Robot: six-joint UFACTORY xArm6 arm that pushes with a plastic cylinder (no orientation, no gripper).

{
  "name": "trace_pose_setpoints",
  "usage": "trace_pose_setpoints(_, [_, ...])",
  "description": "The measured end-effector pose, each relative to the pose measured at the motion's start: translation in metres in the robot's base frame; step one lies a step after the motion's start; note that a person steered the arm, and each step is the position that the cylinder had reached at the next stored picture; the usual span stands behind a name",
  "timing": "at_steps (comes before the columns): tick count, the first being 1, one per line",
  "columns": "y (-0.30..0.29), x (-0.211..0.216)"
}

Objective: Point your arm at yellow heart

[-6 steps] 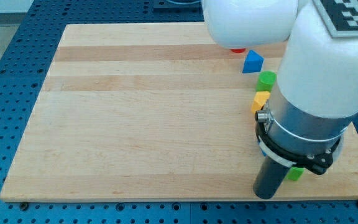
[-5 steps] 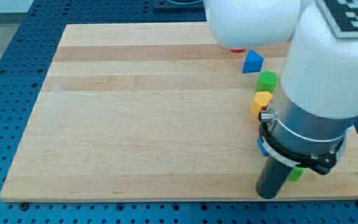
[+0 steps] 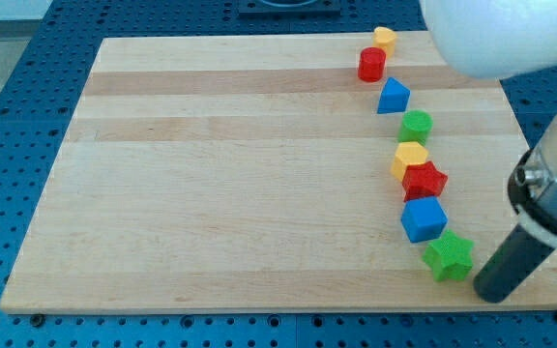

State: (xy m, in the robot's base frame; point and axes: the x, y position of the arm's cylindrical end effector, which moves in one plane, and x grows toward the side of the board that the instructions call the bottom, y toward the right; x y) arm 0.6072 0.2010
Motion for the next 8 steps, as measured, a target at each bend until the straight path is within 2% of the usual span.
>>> trace_pose_setpoints(1, [0.017,-0.03])
trace_pose_setpoints(3, [0.017,-0.03])
trace_pose_setpoints(4, [0.023,-0.049])
trace_pose_setpoints(5, [0.035,-0.081])
trace_pose_setpoints(8, [0.09,-0.228])
